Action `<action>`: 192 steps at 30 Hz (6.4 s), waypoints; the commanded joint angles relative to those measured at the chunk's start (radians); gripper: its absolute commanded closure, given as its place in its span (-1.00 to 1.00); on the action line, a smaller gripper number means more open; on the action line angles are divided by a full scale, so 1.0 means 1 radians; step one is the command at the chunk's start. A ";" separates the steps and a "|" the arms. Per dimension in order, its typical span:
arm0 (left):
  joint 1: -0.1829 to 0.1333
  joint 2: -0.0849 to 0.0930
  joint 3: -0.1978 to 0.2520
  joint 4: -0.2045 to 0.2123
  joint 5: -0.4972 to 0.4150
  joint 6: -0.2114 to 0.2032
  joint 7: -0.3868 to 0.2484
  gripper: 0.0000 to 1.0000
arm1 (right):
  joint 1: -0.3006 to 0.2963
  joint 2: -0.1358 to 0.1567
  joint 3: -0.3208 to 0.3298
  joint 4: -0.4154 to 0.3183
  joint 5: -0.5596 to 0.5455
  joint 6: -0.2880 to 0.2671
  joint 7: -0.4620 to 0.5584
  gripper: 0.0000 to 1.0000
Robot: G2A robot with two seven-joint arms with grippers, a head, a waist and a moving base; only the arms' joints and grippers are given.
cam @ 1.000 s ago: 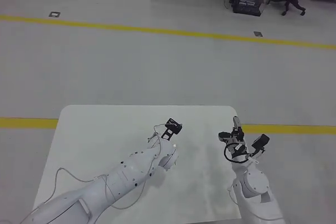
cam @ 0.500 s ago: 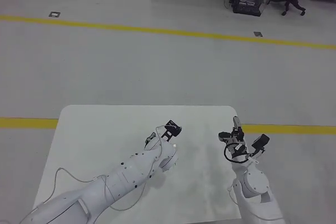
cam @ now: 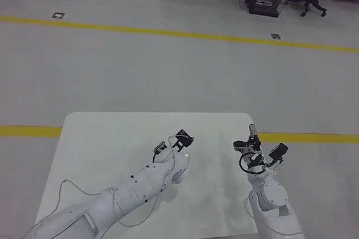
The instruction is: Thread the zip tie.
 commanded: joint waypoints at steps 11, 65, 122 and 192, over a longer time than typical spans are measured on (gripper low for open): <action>0.001 -0.015 0.016 0.017 0.055 -0.022 -0.030 0.02 | 0.000 0.000 0.000 0.000 0.000 0.000 0.000 -1.00; 0.066 -0.051 -0.027 -0.033 0.104 -0.117 -0.057 0.36 | 0.000 0.000 0.000 0.000 0.000 0.000 0.000 -1.00; 0.033 -0.100 -0.033 0.074 0.018 -0.128 -0.028 0.56 | 0.000 0.000 0.000 0.000 0.000 0.000 0.000 -1.00; -0.041 -0.136 -0.092 0.204 -0.047 -0.163 -0.077 0.60 | 0.000 0.000 0.000 0.000 0.000 0.000 0.000 -1.00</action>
